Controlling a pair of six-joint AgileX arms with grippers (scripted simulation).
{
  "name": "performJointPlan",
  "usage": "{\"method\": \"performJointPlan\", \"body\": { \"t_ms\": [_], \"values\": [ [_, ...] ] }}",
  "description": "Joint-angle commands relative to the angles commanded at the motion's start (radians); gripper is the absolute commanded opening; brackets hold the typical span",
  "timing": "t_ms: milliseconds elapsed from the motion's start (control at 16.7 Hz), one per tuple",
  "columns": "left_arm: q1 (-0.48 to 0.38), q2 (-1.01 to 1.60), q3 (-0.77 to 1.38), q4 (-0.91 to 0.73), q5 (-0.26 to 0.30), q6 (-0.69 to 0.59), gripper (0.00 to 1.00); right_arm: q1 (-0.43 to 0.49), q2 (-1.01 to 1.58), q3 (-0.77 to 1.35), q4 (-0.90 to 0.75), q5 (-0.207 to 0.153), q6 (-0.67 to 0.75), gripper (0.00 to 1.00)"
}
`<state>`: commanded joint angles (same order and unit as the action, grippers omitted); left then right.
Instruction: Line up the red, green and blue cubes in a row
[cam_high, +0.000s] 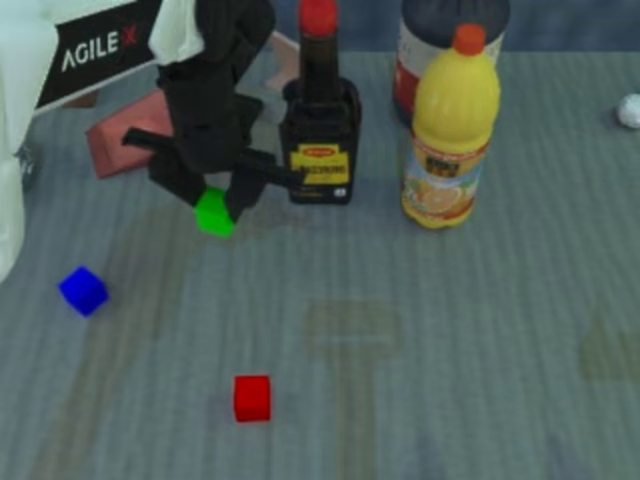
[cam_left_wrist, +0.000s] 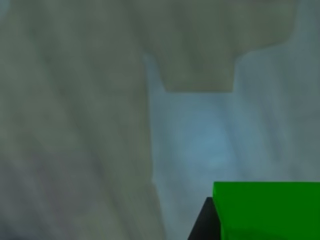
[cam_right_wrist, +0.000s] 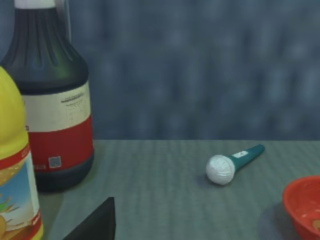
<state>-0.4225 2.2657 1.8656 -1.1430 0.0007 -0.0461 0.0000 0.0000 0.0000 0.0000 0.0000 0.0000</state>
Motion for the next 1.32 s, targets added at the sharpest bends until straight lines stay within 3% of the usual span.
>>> {"method": "performJointPlan", "body": {
  "t_ms": [360, 600, 780, 1080, 1320],
  "values": [
    [-0.268, -0.137, -0.206, 0.036, -0.015, -0.519, 0.0, 0.0, 0.0, 0.0, 0.0, 0.0, 0.0, 1.0],
    [-0.412, -0.228, -0.317, 0.067, -0.026, -0.761, 0.0, 0.0, 0.0, 0.0, 0.0, 0.0, 0.0, 1.0],
    [-0.462, -0.267, -0.357, 0.083, -0.032, -0.834, 0.0, 0.0, 0.0, 0.0, 0.0, 0.0, 0.0, 1.0],
    [-0.46, -0.264, -0.359, 0.085, -0.032, -0.835, 0.0, 0.0, 0.0, 0.0, 0.0, 0.0, 0.0, 1.0],
    [-0.461, -0.227, -0.428, 0.196, -0.031, -0.832, 0.0, 0.0, 0.0, 0.0, 0.0, 0.0, 0.0, 1.0]
  ]
}}
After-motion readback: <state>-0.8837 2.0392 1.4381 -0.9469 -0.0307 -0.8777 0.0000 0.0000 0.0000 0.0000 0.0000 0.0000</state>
